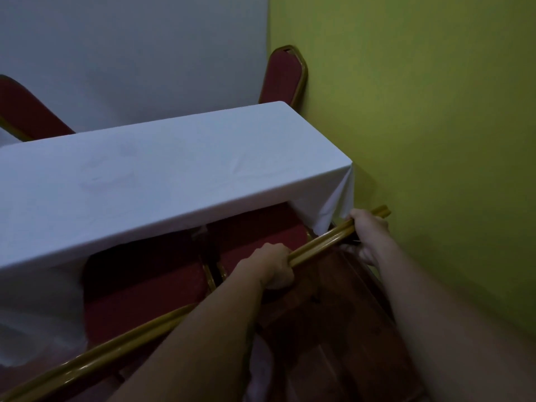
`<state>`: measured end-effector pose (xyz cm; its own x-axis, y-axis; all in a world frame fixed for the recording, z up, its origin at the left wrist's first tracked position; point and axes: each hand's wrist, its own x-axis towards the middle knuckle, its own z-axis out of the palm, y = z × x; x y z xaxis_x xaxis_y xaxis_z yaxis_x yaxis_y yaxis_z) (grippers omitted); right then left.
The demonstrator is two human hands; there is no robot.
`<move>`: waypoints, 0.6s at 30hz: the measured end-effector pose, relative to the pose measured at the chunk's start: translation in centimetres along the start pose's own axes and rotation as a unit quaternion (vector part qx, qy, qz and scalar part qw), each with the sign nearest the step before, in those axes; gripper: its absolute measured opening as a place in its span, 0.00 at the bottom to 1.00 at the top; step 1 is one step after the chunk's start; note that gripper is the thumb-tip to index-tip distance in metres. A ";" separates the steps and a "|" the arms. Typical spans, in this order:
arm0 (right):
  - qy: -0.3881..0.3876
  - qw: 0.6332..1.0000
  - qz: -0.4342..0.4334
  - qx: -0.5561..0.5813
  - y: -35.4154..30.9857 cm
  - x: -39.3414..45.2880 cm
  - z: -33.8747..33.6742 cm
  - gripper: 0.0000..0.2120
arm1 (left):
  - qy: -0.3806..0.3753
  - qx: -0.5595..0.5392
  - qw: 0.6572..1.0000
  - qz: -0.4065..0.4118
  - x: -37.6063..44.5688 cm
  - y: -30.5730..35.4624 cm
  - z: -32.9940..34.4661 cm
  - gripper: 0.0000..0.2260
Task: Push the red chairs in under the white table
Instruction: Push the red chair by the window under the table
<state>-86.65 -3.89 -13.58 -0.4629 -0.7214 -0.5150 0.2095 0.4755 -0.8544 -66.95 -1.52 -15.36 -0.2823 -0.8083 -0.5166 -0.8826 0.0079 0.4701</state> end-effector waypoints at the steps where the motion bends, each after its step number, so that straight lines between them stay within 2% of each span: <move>1: 0.001 1.000 0.003 -0.003 0.0 0.0 0.0 0.21 | 0.018 0.002 1.000 0.002 -0.4 -0.1 0.3 0.15; 4: 0.001 0.999 0.011 -0.047 -0.3 -0.3 -0.2 0.25 | 0.049 0.045 0.998 0.015 -2.6 -1.2 0.3 0.09; 5: 0.007 0.996 0.012 -0.090 -0.4 -0.4 0.0 0.31 | 0.052 0.065 0.996 0.017 -3.7 -2.0 -0.1 0.09; 7: 0.073 0.970 -0.009 -0.232 -0.8 -1.1 0.7 0.44 | 0.067 0.101 0.993 0.013 -6.1 -3.7 -1.3 0.10; 8: 0.118 0.938 -0.038 -0.323 -1.1 -2.2 1.2 0.46 | 0.077 0.115 0.990 0.007 -7.4 -4.6 -1.9 0.11; 10: 0.150 0.838 -0.140 -0.506 -1.5 -5.4 2.3 0.43 | 0.092 0.131 0.987 -0.006 -10.1 -6.6 -3.0 0.15; 11: 0.128 0.792 -0.193 -0.565 -1.5 -6.9 3.0 0.41 | 0.095 0.122 0.988 -0.015 -11.5 -7.8 -3.4 0.17; 12: 0.081 0.763 -0.226 -0.600 -1.6 -8.6 3.9 0.37 | 0.093 0.103 0.990 -0.028 -12.9 -9.1 -3.7 0.18; 15: -0.101 0.727 -0.265 -0.626 -0.2 -13.1 7.1 0.30 | 0.041 0.085 0.990 -0.102 -17.5 -13.4 -4.1 0.21; 18: -0.285 0.693 -0.295 -0.592 2.7 -17.6 10.3 0.30 | 0.044 0.132 0.977 -0.159 -21.0 -16.8 -4.2 0.24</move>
<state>-69.03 4.95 -7.56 0.3202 -0.8873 -0.3319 -0.8821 -0.1515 -0.4460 -44.59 12.89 -9.39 0.0445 -0.8419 -0.5377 -0.9901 -0.1089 0.0886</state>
